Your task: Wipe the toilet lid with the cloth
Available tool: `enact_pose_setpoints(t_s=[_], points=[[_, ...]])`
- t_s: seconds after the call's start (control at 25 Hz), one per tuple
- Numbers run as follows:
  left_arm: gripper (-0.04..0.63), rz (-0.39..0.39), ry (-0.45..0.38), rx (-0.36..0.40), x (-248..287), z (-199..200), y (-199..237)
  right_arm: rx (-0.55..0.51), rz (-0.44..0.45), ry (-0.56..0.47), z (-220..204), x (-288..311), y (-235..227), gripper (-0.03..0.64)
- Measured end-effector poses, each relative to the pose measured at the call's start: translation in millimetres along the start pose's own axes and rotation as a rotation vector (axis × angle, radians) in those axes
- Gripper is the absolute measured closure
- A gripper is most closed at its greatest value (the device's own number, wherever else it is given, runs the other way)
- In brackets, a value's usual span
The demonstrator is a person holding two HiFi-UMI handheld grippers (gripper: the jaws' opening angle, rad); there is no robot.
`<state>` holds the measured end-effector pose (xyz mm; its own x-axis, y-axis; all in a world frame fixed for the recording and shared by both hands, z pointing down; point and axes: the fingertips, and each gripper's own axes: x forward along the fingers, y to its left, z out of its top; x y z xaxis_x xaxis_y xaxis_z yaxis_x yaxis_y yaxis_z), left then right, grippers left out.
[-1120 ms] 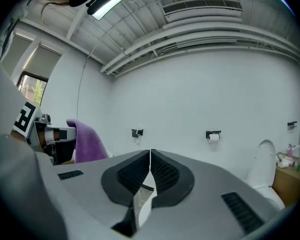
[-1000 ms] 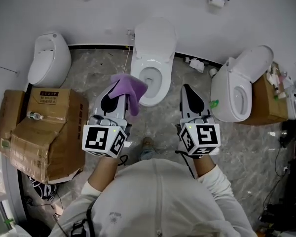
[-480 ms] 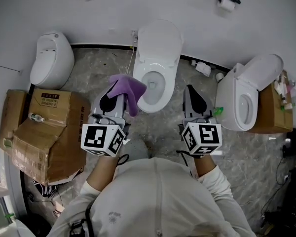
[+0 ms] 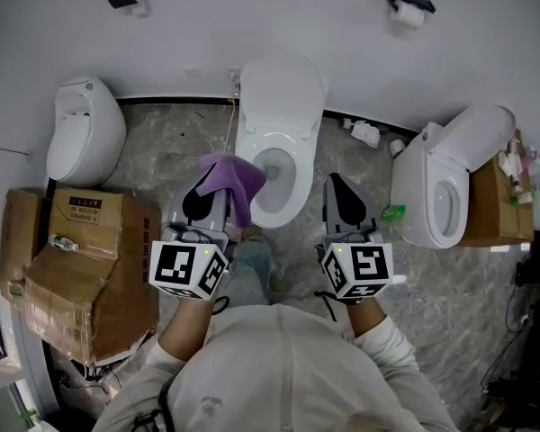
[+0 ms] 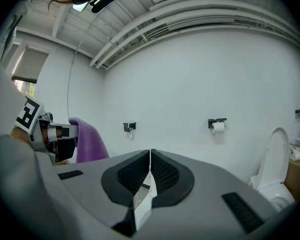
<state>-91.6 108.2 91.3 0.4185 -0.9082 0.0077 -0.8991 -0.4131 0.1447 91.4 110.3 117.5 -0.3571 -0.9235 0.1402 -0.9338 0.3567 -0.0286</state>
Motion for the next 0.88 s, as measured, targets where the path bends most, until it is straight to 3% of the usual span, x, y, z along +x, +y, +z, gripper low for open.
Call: enact_pose_setpoints(t_s=[0.44,0.88], points=[[0.581,-0.146,0.034,0.010,124,-9,60,-0.005,-0.050,-0.028,15,126,-17,0.595],[0.581,-0.235,0.075,-0.024,211,-39,78,0.016,-0.117,0.016,-2,185,-58,0.600]])
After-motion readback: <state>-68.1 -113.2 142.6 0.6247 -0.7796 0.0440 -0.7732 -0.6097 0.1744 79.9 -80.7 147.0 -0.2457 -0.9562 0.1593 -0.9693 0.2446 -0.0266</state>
